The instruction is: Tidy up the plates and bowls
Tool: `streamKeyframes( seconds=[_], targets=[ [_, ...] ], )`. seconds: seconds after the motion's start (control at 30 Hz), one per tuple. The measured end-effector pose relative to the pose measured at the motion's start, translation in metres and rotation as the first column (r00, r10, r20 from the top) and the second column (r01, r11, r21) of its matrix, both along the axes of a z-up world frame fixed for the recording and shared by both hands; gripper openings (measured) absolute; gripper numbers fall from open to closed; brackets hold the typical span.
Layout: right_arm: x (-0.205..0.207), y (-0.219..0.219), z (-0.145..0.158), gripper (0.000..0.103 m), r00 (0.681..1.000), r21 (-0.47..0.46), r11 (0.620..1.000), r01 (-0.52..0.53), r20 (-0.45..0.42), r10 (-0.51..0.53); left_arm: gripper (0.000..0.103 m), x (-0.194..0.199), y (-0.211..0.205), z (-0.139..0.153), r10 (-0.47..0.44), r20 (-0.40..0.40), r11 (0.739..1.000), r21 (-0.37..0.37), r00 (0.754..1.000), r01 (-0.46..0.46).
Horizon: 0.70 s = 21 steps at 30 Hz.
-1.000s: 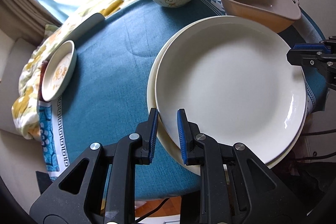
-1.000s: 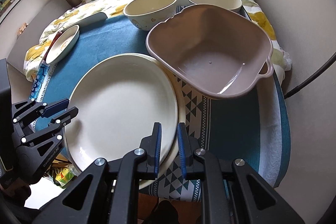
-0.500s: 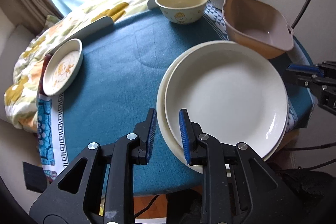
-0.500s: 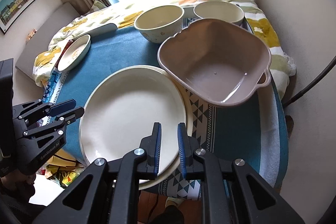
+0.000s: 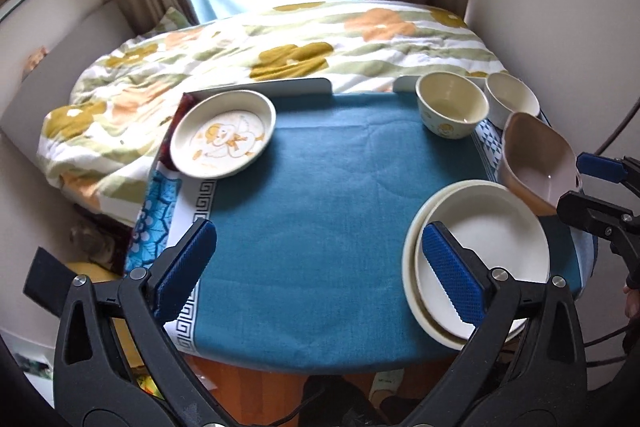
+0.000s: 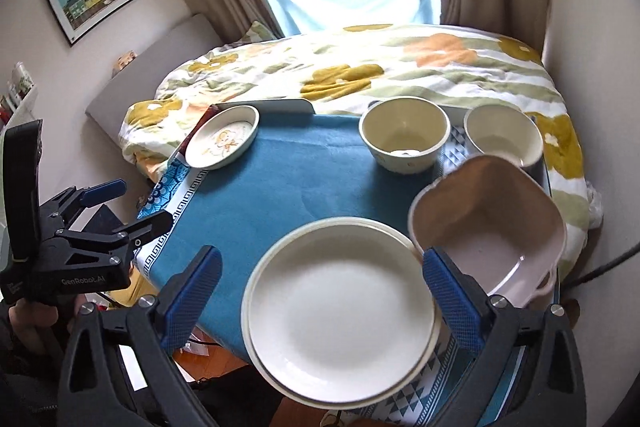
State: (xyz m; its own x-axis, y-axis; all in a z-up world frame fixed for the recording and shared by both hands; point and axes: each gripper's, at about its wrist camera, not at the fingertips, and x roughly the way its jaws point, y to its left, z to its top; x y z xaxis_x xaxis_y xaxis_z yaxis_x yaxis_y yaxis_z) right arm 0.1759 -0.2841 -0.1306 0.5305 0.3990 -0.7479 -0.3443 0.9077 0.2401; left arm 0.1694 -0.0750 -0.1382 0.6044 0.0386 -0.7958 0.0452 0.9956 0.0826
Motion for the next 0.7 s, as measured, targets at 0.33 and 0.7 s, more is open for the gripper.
streamKeyframes(
  seconds=[0.33, 0.7],
  targets=[
    [0.099, 0.094, 0.03, 0.1, 0.996, 0.002, 0.996, -0.086, 0.035, 0.085, 0.102, 0.052, 0.122, 0.001, 0.168, -0.046, 0.956, -0.238, 0.985, -0.174],
    [0.233, 0.18, -0.082, 0.093, 0.957, 0.107, 0.985, -0.135, -0.244, 0.157, 0.084, 0.144, 0.236, -0.095, 0.293, -0.268, 0.797, -0.463, 0.918, -0.389]
  ],
)
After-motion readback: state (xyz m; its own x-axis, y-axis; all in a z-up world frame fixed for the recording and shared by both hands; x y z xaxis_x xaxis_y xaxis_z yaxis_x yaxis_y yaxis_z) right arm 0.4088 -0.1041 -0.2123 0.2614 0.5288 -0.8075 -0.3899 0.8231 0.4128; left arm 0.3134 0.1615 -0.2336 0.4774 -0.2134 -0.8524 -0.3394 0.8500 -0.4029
